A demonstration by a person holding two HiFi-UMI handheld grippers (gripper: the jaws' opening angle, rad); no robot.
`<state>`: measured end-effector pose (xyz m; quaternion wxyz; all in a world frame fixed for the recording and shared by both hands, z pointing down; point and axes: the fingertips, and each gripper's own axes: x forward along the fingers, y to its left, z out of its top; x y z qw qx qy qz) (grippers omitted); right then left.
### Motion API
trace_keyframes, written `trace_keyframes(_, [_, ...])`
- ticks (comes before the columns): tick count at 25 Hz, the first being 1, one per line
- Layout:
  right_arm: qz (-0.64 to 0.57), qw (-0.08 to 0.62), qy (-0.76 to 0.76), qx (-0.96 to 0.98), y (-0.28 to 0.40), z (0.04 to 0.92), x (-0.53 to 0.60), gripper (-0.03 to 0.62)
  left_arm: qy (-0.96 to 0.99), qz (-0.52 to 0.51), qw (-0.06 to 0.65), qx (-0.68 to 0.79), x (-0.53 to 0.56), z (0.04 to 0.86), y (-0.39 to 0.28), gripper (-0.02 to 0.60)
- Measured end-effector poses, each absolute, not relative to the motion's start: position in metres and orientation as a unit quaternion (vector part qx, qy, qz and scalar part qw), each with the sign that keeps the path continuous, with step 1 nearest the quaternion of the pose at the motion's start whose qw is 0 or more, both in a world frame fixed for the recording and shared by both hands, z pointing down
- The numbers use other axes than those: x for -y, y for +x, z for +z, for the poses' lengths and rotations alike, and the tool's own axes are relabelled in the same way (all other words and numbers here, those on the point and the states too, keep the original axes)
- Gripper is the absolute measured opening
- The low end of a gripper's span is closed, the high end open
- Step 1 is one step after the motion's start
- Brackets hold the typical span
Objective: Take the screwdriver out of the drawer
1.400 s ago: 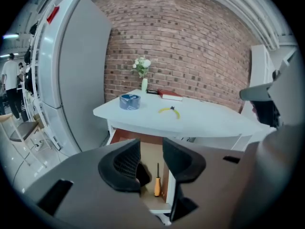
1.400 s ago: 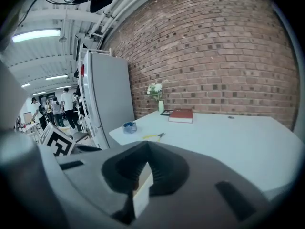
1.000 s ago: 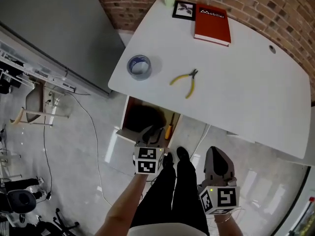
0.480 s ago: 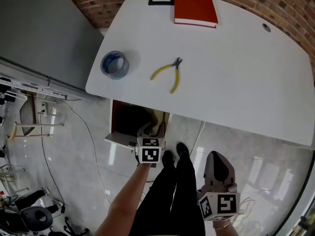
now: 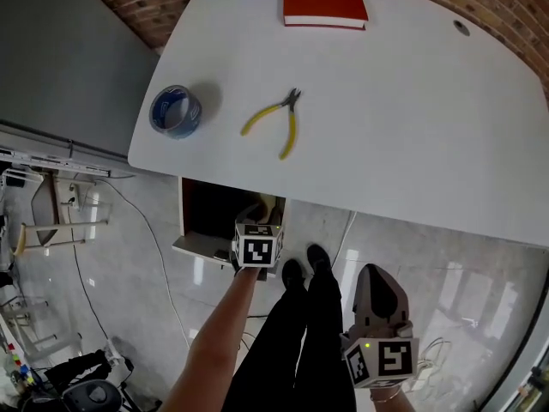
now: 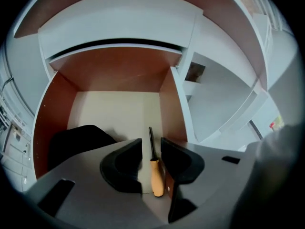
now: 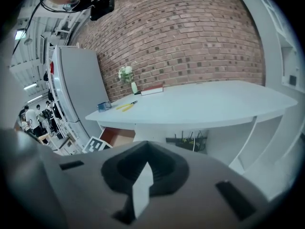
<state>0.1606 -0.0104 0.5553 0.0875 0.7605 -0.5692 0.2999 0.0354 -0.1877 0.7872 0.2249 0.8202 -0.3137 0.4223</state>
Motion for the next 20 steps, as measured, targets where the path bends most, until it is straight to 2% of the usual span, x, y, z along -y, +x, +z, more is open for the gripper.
trace_keyframes(8, [0.321,0.088,0.755,0.565,0.160,0.569,0.004,0.002,0.815,0.434,0.252,0.290,0.192,0.809,0.047,0.110])
trace_keyframes(11, [0.325,0.089,0.751,0.569,0.157,0.571,0.007,0.002,0.817,0.432,0.265,0.275,0.193,0.812,0.048,0.137])
trace_keyframes(20, [0.330,0.094,0.751,0.564,0.159,0.578,0.007,0.002,0.810,0.459,0.259,0.258,0.198,0.830,0.055,0.094])
